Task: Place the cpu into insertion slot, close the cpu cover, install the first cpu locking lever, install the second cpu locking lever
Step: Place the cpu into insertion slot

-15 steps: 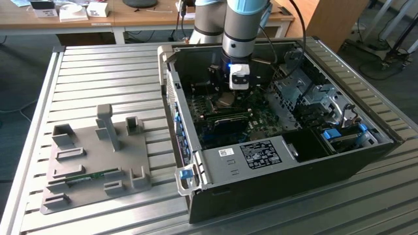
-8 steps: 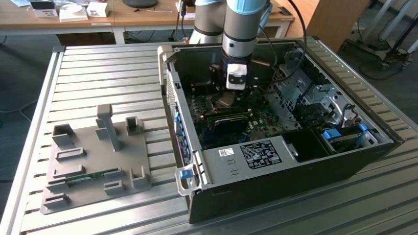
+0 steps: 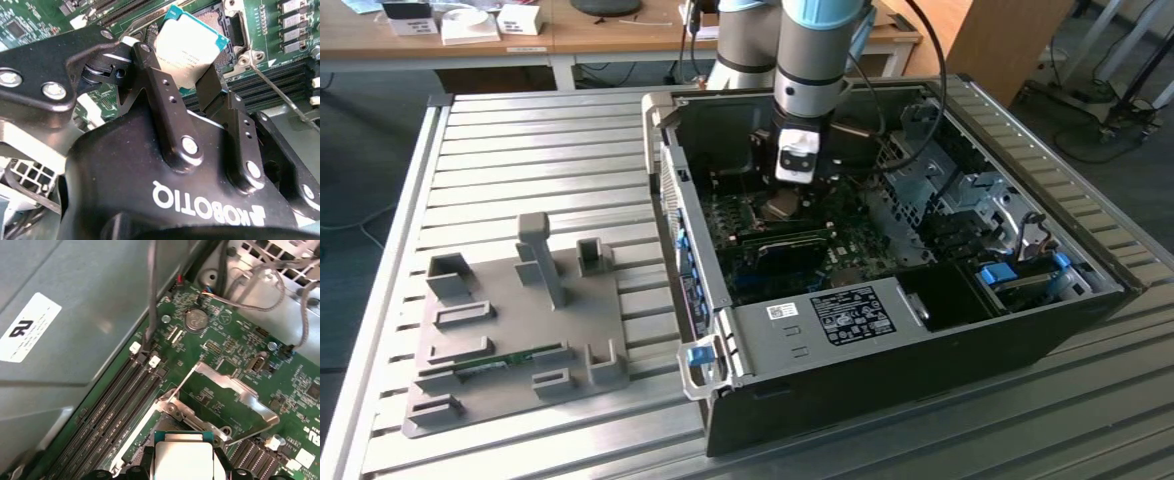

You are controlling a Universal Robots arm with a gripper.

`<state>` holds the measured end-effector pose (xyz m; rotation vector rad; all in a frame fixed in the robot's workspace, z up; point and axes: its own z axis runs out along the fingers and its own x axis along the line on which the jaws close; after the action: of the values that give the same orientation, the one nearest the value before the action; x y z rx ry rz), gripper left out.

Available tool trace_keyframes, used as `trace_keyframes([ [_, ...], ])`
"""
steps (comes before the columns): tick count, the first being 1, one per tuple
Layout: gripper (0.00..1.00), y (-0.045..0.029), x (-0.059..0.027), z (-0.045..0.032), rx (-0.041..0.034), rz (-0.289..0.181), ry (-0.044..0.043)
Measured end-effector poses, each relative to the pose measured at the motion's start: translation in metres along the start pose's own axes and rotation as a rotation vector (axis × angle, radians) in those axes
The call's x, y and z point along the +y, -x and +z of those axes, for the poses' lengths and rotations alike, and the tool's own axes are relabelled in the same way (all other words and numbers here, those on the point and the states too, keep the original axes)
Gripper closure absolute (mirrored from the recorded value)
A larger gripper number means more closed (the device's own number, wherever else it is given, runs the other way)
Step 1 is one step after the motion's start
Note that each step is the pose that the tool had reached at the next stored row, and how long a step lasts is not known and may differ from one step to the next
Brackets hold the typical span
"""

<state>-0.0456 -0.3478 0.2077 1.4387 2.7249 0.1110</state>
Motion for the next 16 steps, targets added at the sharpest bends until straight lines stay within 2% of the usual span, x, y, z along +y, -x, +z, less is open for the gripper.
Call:
trace_keyframes([
  [16, 0.46, 0.0, 0.0, 0.0001, -0.0119, 0.13, -0.0023],
])
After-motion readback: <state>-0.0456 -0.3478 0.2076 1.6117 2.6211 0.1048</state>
